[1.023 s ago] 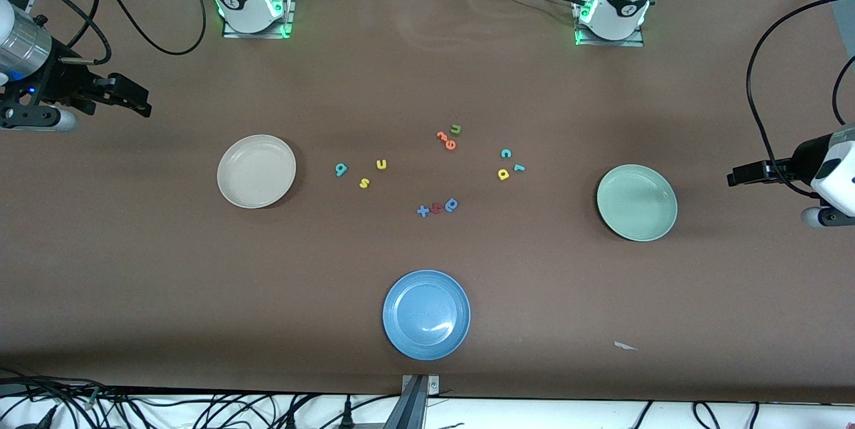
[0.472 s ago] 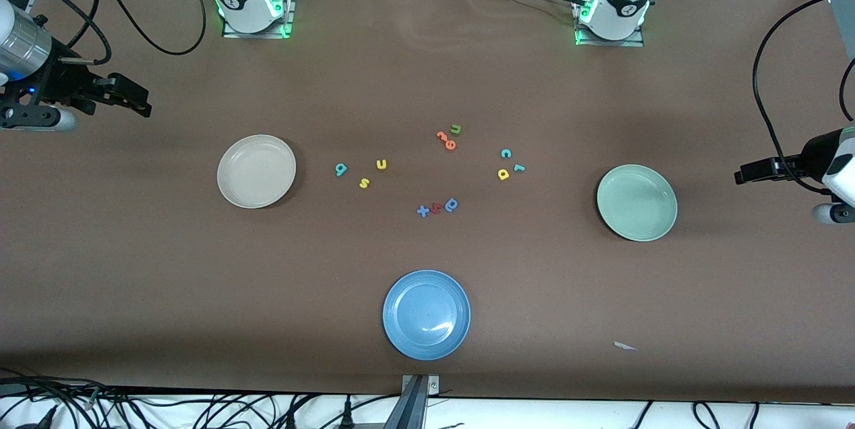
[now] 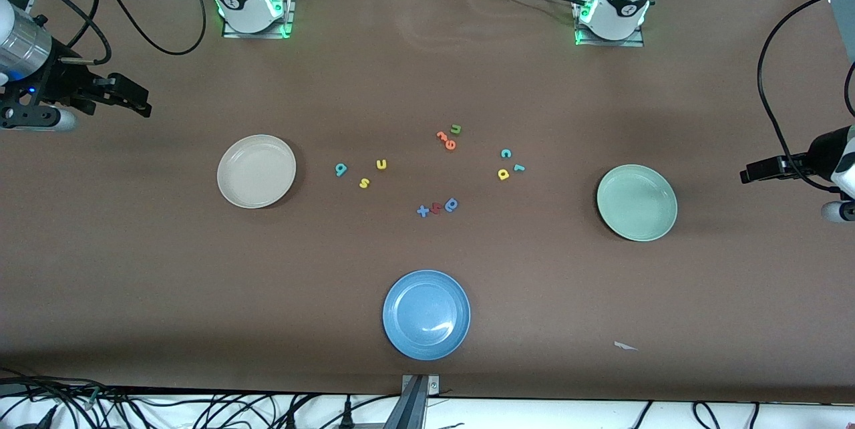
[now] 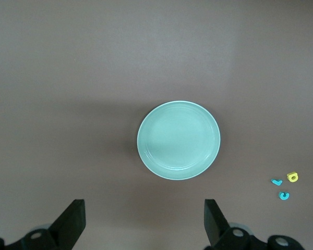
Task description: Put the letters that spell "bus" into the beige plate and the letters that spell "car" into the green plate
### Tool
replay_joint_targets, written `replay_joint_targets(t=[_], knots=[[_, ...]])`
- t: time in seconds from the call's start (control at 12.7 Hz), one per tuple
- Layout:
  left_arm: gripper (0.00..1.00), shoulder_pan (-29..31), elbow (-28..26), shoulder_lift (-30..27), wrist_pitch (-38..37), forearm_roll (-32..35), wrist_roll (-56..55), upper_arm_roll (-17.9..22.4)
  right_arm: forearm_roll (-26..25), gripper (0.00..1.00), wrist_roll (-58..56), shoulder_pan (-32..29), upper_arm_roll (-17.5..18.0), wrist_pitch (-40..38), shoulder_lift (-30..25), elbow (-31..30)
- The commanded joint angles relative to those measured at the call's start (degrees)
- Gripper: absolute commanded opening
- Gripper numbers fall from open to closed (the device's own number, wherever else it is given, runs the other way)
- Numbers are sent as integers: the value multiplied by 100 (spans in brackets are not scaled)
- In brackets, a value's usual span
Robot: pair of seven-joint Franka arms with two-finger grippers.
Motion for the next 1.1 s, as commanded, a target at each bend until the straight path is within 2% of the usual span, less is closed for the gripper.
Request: replay_joint_targets(t=[0.0, 1.02], knots=[[100, 23, -31, -101, -34, -52, -41, -2, 71, 100, -99, -82, 57, -50, -92, -45], [100, 93, -31, -110, -34, -70, -50, -20, 71, 100, -99, -82, 57, -50, -92, -36]])
